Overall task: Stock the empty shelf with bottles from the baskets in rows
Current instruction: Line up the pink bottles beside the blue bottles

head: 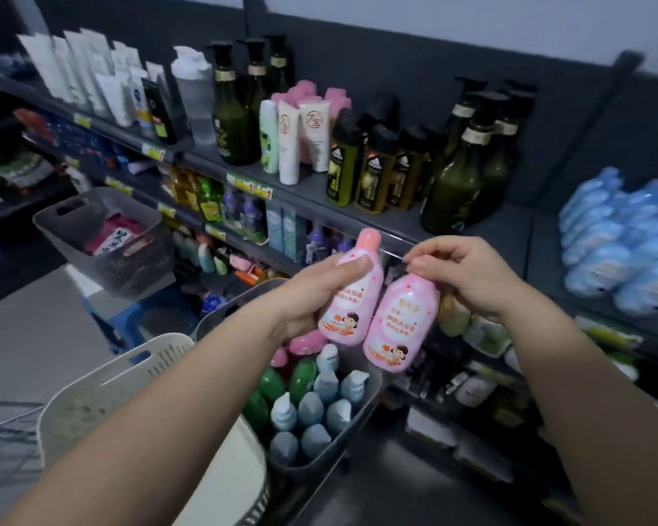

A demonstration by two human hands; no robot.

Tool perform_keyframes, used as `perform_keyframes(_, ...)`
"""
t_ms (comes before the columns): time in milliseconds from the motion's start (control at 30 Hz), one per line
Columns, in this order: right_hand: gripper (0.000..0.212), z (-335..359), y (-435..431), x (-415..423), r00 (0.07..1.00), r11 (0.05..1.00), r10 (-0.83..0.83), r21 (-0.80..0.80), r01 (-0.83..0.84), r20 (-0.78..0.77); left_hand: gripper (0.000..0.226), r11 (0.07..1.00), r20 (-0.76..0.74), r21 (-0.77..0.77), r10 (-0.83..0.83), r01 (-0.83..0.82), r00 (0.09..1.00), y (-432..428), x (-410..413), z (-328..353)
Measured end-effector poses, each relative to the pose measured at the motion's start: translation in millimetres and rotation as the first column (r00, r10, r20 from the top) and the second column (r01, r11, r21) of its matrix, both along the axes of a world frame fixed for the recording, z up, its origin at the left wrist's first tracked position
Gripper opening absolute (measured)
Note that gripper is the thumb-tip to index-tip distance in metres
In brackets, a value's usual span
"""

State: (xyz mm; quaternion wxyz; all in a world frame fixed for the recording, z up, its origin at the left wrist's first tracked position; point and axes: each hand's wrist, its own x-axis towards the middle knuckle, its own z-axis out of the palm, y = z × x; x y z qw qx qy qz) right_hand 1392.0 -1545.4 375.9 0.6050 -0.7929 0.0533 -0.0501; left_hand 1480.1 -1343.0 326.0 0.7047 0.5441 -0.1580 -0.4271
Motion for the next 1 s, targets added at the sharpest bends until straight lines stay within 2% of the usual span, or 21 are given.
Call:
perform_keyframes(67, 0.015, 11, -25, -18, 1.0, 0.998, -0.031, 0.048, 0.031, 0.003, 0.027, 0.996, 0.033, 0.037, -0.084, 0.082, 0.996, -29, -9, 18)
perform_keyframes(133, 0.01, 18, -50, -38, 0.998, 0.996, -0.064, 0.069, 0.064, 0.007, 0.026, 0.984, 0.055, 0.078, -0.168, 0.163, 0.984, -58, -20, 33)
perform_keyframes(233, 0.008, 25, -90, -69, 0.994, 0.992, -0.107, 0.071, 0.106, 0.015, 0.033, 0.961, 0.107, 0.102, -0.267, 0.257, 0.958, -103, -40, 48)
perform_keyframes(333, 0.005, 32, -127, -101, 0.987, 0.985, -0.158, 0.069, 0.158, 0.006, 0.045, 0.944, 0.163, 0.148, -0.318, 0.295, 0.934, -148, -62, 57)
perform_keyframes(433, 0.008, 35, -165, -136, 0.978, 0.976, -0.209, 0.065, 0.209, -0.007, 0.041, 0.927, 0.198, 0.176, -0.363, 0.332, 0.91, -193, -87, 62)
perform_keyframes(567, 0.005, 52, -217, -186, 0.954, 0.952, -0.299, 0.079, 0.297, 0.017, 0.044, 0.902, 0.226, 0.152, -0.43, 0.404, 0.874, -255, -128, 78)
perform_keyframes(633, 0.013, 59, -236, -214, 0.945, 0.942, -0.326, 0.093, 0.322, 0.037, 0.048, 0.884, 0.237, 0.133, -0.468, 0.449, 0.851, -283, -150, 83)
perform_keyframes(733, 0.013, 63, -262, -258, 0.931, 0.931, -0.361, 0.091, 0.355, 0.06, 0.039, 0.852, 0.246, 0.124, -0.523, 0.509, 0.816, -323, -180, 86)
perform_keyframes(833, 0.008, 69, -287, -297, 0.911, 0.915, -0.403, 0.068, 0.398, 0.088, 0.044, 0.838, 0.262, 0.123, -0.544, 0.531, 0.797, -360, -206, 91)
perform_keyframes(933, 0.021, 73, -308, -326, 0.893, 0.899, -0.438, 0.075, 0.432, 0.103, 0.04, 0.815, 0.305, 0.148, -0.577, 0.56, 0.758, -389, -229, 94)
perform_keyframes(1000, 0.021, 72, -318, -340, 0.882, 0.888, -0.459, 0.078, 0.453, 0.108, 0.041, 0.801, 0.322, 0.171, -0.596, 0.573, 0.736, -406, -239, 97)
